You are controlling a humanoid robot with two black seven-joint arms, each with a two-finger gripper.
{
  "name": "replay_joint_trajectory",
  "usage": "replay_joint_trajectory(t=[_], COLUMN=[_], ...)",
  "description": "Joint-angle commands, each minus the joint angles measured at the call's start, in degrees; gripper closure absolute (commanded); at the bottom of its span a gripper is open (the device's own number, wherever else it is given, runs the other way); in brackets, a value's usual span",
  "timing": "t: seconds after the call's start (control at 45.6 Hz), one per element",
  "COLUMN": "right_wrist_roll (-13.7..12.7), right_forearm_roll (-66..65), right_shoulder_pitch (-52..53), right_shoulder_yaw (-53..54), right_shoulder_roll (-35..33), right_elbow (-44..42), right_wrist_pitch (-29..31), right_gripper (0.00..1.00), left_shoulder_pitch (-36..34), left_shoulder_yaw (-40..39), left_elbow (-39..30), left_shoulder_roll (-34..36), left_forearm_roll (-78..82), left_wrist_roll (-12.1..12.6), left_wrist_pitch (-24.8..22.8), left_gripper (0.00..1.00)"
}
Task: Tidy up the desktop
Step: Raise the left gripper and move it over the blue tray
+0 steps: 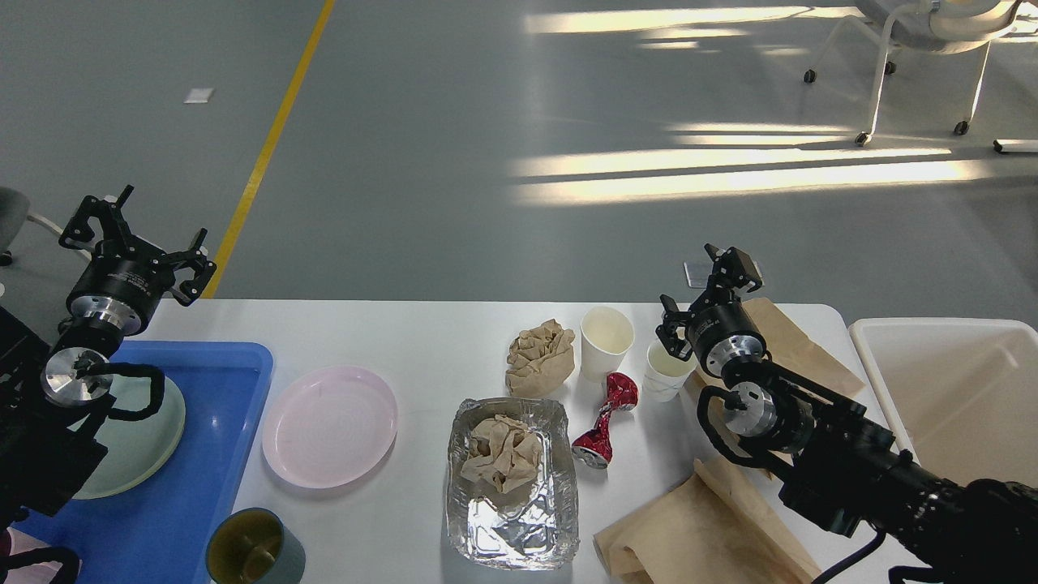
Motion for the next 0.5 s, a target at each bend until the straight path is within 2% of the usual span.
replay_joint_trajectory(t=[0.0,0.175,0.329,0.482], right_wrist_roll=[0.0,0.0,0.0,0.0], right_forearm_roll=[0.0,0.0,0.0,0.0], right_shoulder_pitch=[0.0,0.0,0.0,0.0], right_shoulder_yaw=[0.0,0.0,0.0,0.0], right_shoulder_roll=[0.0,0.0,0.0,0.0], right_elbow=[0.0,0.0,0.0,0.0], right_wrist_pitch=[0.0,0.0,0.0,0.0], right_gripper=[0.0,0.0,0.0,0.0], left_shoulder_pitch=[0.01,-1.22,-3.06,-6.75], left_shoulder_yaw=[0.92,12.6,21.47,36.23], left_elbow=[-0.46,-2.48,-2.57,-2.57], left_shoulder_roll=[0.17,3.76,6.58,13.08], left_forearm_roll=[0.19,0.02,-0.16,0.02], left_wrist_roll=[0.0,-0.35,0.0,0.09], left_wrist_pitch=[-0.96,-5.97,-6.15,-6.41], left_gripper=[0.04,0.04,0.04,0.04])
